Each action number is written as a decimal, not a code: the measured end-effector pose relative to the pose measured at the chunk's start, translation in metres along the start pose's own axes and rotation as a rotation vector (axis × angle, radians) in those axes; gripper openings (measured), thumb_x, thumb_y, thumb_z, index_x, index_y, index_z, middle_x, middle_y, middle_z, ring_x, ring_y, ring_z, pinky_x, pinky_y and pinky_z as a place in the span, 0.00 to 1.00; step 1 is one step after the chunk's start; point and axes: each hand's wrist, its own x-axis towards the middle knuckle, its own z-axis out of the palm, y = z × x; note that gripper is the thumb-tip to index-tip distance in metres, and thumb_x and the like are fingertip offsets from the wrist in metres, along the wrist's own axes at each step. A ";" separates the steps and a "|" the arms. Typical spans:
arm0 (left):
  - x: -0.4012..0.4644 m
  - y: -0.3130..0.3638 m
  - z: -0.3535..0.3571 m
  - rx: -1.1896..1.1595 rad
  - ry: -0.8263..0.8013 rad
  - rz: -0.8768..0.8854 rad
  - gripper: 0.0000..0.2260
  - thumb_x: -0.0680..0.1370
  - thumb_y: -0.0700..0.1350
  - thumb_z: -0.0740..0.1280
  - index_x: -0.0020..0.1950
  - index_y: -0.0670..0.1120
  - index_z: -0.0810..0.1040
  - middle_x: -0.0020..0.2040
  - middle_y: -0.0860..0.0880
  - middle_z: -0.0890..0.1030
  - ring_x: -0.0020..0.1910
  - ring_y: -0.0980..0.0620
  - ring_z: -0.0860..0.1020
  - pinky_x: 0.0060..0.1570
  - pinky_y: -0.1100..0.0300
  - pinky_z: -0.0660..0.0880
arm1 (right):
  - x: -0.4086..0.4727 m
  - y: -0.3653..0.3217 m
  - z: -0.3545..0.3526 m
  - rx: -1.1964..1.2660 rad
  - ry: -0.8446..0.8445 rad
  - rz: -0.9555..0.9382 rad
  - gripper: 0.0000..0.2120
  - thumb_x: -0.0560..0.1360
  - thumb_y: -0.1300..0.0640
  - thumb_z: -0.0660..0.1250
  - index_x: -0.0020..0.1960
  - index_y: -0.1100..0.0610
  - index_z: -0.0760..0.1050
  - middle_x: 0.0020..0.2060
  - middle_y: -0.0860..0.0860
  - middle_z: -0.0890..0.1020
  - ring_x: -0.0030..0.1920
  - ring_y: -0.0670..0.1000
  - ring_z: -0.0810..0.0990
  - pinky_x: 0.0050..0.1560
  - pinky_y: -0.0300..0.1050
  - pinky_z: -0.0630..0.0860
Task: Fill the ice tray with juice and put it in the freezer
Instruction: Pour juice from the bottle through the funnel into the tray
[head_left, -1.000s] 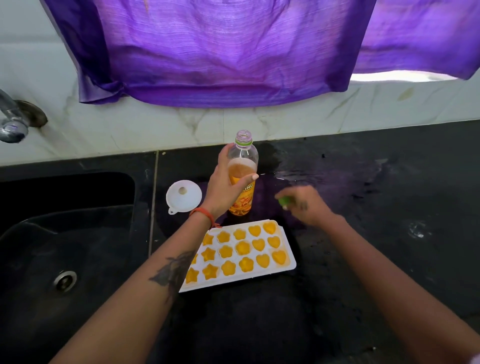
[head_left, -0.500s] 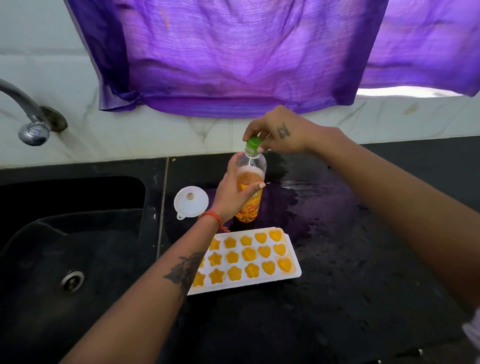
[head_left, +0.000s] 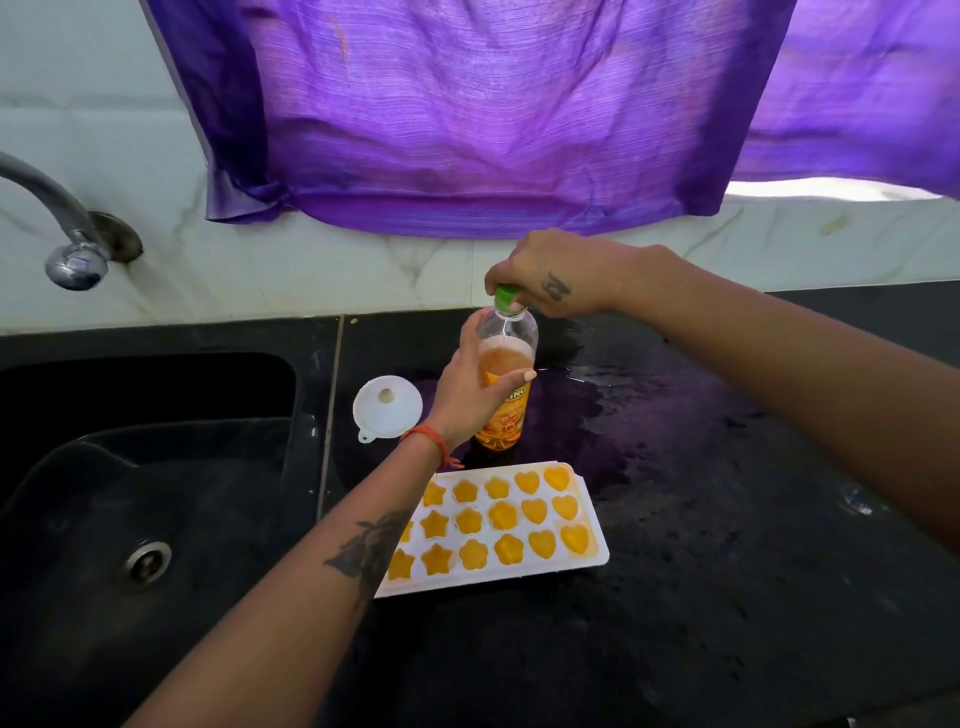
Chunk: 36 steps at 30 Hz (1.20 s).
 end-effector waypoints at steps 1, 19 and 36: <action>0.000 0.000 0.000 0.008 0.006 0.002 0.36 0.73 0.51 0.70 0.74 0.53 0.52 0.70 0.45 0.68 0.64 0.46 0.72 0.60 0.49 0.74 | 0.001 0.001 0.001 0.000 -0.002 0.025 0.14 0.79 0.57 0.61 0.64 0.60 0.72 0.52 0.61 0.79 0.51 0.61 0.78 0.49 0.49 0.75; 0.001 0.002 0.000 0.032 -0.001 0.018 0.36 0.73 0.50 0.71 0.73 0.53 0.53 0.70 0.46 0.68 0.64 0.45 0.72 0.60 0.48 0.74 | -0.002 0.024 -0.022 0.301 0.062 0.120 0.20 0.67 0.58 0.76 0.58 0.54 0.79 0.53 0.53 0.82 0.43 0.47 0.76 0.45 0.39 0.66; -0.001 0.001 0.000 0.012 0.000 0.010 0.36 0.72 0.50 0.71 0.73 0.54 0.53 0.69 0.45 0.68 0.64 0.46 0.73 0.59 0.48 0.75 | 0.004 0.012 0.001 0.139 0.077 0.079 0.18 0.70 0.51 0.72 0.57 0.58 0.77 0.48 0.56 0.81 0.41 0.51 0.73 0.43 0.43 0.71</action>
